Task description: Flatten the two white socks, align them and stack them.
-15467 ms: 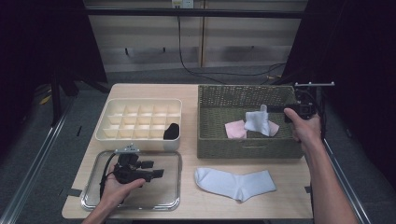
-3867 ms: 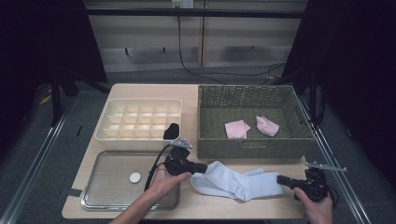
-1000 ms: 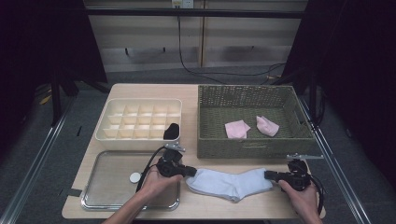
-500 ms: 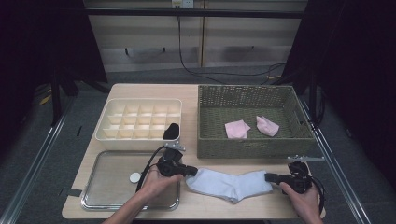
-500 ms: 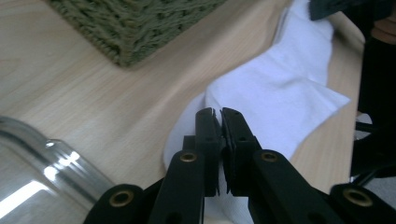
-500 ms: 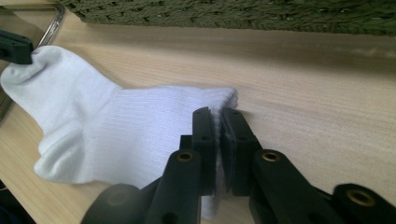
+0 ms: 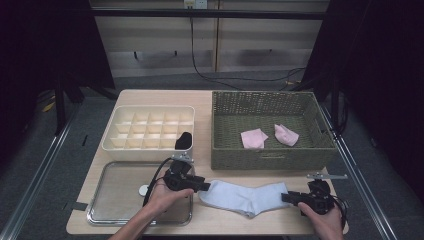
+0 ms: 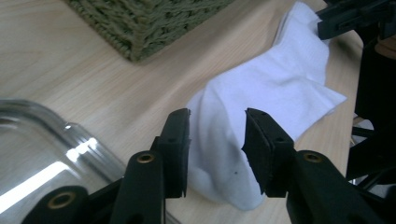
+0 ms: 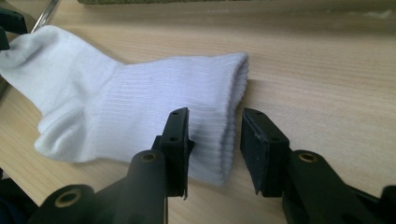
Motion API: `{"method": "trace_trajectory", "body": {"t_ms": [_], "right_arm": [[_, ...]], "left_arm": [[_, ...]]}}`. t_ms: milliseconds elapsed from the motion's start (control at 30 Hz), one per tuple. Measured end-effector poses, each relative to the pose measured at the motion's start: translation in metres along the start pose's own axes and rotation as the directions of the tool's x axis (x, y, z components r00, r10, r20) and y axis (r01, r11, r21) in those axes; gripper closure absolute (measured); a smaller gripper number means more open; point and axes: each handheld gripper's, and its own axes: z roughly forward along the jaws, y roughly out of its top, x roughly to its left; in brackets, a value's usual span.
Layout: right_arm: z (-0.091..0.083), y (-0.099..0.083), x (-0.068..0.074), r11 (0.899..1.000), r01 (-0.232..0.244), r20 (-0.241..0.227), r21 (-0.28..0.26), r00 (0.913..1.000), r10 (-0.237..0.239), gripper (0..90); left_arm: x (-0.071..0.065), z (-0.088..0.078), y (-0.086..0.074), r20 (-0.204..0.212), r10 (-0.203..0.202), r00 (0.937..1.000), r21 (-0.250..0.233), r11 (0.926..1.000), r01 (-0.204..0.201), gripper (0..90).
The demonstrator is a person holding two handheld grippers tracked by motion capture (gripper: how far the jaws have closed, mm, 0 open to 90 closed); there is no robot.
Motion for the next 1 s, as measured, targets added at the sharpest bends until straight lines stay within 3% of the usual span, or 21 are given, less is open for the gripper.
{"method": "trace_trajectory", "body": {"t_ms": [133, 367, 500, 667, 800, 1000], "right_arm": [[0.0033, 0.0006, 0.0009, 1.000, 0.012, 0.004, 0.007, 0.9999, -0.012, 62.2], [0.0067, 0.0010, 0.0009, 1.000, 0.021, -0.024, 0.002, 0.9995, -0.021, 68.2], [0.0067, -0.0009, -0.0037, 1.000, -0.012, -0.053, -0.005, 0.9985, 0.012, 73.0], [0.0069, -0.0008, -0.0046, 0.999, -0.035, -0.054, -0.008, 0.9979, 0.034, 77.1], [0.0065, -0.0002, -0.0056, 0.999, -0.037, -0.067, -0.012, 0.9971, 0.036, 81.2], [0.0059, 0.0008, -0.0043, 0.999, -0.040, -0.067, -0.015, 0.9970, 0.039, 83.0]], "left_arm": [[0.0059, 0.0003, -0.0008, -0.042, -0.029, 0.9987, -0.009, 0.9996, 0.028, 53.5], [0.0047, 0.0019, -0.0006, -0.026, -0.023, 0.9994, 0.007, 0.9997, 0.023, 49.3], [0.0032, 0.0020, -0.0017, -0.025, -0.018, 0.9995, 0.009, 0.9998, 0.018, 48.3], [0.0031, 0.0033, -0.0037, -0.024, -0.009, 0.9997, 0.019, 0.9998, 0.009, 46.4], [0.0028, 0.0025, -0.0029, -0.039, -0.021, 0.9990, 0.004, 0.9998, 0.021, 40.7], [0.0016, 0.0039, -0.0025, -0.051, -0.016, 0.9986, 0.025, 0.9995, 0.017, 32.0]]}}
